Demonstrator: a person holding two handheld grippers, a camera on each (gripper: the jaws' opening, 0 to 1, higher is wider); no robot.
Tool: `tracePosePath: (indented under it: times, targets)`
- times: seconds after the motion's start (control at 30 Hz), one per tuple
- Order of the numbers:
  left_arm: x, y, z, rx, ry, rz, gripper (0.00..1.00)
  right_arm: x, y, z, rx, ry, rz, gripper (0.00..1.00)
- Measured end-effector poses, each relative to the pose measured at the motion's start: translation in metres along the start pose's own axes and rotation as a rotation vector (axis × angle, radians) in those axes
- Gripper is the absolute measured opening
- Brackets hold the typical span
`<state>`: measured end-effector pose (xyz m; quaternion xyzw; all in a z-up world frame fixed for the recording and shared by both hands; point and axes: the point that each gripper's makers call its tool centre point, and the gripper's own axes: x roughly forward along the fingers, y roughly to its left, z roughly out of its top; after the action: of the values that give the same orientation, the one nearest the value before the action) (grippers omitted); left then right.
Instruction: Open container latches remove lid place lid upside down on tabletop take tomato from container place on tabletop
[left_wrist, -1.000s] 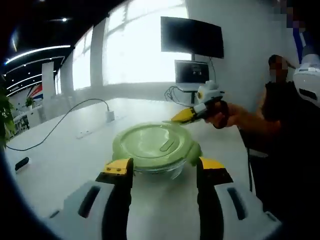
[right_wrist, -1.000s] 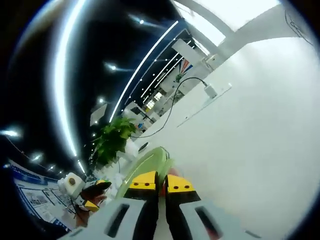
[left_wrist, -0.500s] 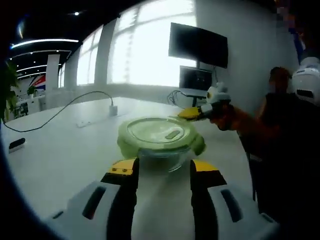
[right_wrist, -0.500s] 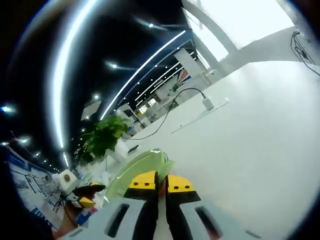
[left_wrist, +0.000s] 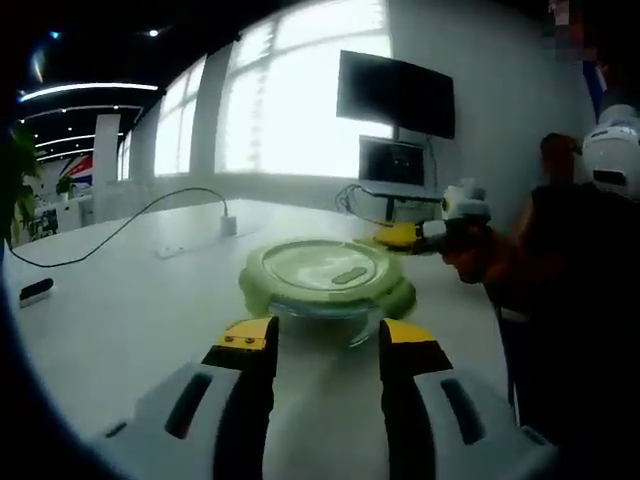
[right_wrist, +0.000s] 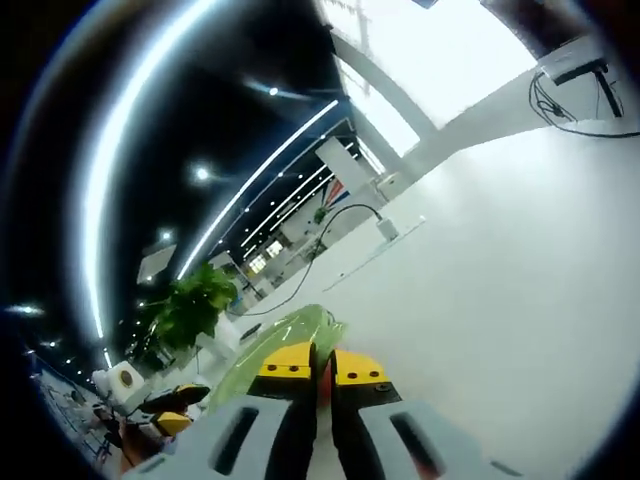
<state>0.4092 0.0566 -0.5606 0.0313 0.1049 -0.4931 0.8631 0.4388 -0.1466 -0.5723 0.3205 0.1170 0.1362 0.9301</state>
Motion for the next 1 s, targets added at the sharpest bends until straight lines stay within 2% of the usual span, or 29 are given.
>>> tracePosePath:
  times: [0.07, 0.1, 0.13, 0.17, 0.2, 0.23, 0.27, 0.3, 0.37, 0.4, 0.43, 0.47, 0.5, 0.53, 0.57, 0.63, 0.67, 0.7, 0.73, 0.83, 0.9, 1.0]
  targets:
    - [0.0, 0.0, 0.0, 0.003, 0.0, 0.0, 0.37, -0.002, 0.002, -0.002, 0.003, -0.014, -0.002, 0.01]
    - [0.0, 0.0, 0.0, 0.003, -0.001, 0.0, 0.37, -0.001, 0.005, 0.0, -0.029, -0.024, 0.009, 0.02]
    - [0.0, 0.0, 0.001, 0.002, -0.004, 0.0, 0.37, -0.002, 0.006, -0.002, -0.109, 0.001, 0.025, 0.04]
    - [-0.001, 0.0, 0.001, 0.001, -0.007, 0.0, 0.37, -0.003, 0.009, -0.003, -0.145, 0.03, 0.05, 0.09]
    - [-0.001, 0.001, 0.002, -0.003, -0.012, 0.002, 0.37, -0.004, 0.016, 0.002, -0.16, 0.021, 0.096, 0.18]
    - [-0.002, 0.002, 0.003, -0.006, -0.016, 0.003, 0.37, -0.004, 0.024, 0.006, -0.212, 0.041, 0.153, 0.29]
    - [-0.003, 0.002, 0.004, -0.008, -0.022, 0.004, 0.37, -0.007, 0.028, 0.005, -0.282, 0.109, 0.187, 0.4]
    - [-0.003, 0.002, 0.005, -0.01, -0.028, 0.003, 0.37, -0.008, 0.032, 0.006, -0.391, 0.171, 0.226, 0.41]
    - [-0.004, 0.0, 0.006, -0.014, -0.034, -0.006, 0.37, -0.007, 0.037, 0.014, -0.67, 0.245, 0.276, 0.33]
    - [-0.004, -0.001, 0.006, -0.014, -0.034, -0.01, 0.37, -0.004, 0.04, 0.017, -0.765, 0.274, 0.29, 0.31]
    - [-0.004, -0.002, 0.005, -0.009, -0.032, -0.011, 0.37, -0.005, 0.042, 0.012, -0.856, 0.346, 0.331, 0.29]
    - [-0.004, -0.002, 0.005, -0.004, -0.03, -0.011, 0.37, -0.009, 0.045, 0.0, -0.929, 0.447, 0.405, 0.29]
    - [-0.004, -0.003, 0.004, 0.0, -0.028, -0.01, 0.37, -0.011, 0.043, -0.009, -0.962, 0.529, 0.426, 0.3]
    - [-0.004, -0.004, 0.004, 0.005, -0.027, -0.009, 0.37, -0.014, 0.034, -0.017, -1.046, 0.627, 0.414, 0.31]
    - [-0.004, -0.004, 0.004, 0.01, -0.027, -0.008, 0.37, -0.013, 0.028, -0.023, -1.15, 0.68, 0.432, 0.31]
    - [-0.004, -0.003, 0.004, 0.015, -0.026, -0.006, 0.37, 0.004, 0.01, -0.014, -1.305, 0.709, 0.363, 0.37]
    - [-0.004, -0.003, 0.004, 0.016, -0.026, -0.004, 0.37, 0.007, 0.008, -0.017, -1.382, 0.732, 0.373, 0.39]
    - [-0.004, -0.003, 0.004, 0.016, -0.026, -0.004, 0.37, 0.007, 0.01, -0.021, -1.4, 0.764, 0.41, 0.4]
    - [-0.004, -0.003, 0.004, 0.017, -0.026, -0.004, 0.37, 0.013, 0.011, -0.019, -1.367, 0.761, 0.415, 0.39]
    - [-0.004, -0.003, 0.004, 0.02, -0.025, -0.005, 0.37, 0.015, 0.023, -0.023, -1.273, 0.826, 0.484, 0.36]
    - [-0.004, -0.005, 0.003, 0.027, -0.023, -0.008, 0.37, 0.018, 0.019, -0.019, -1.271, 0.881, 0.434, 0.31]
    - [-0.003, -0.005, 0.003, 0.034, -0.021, -0.009, 0.37, 0.021, 0.016, -0.019, -1.291, 0.961, 0.441, 0.31]
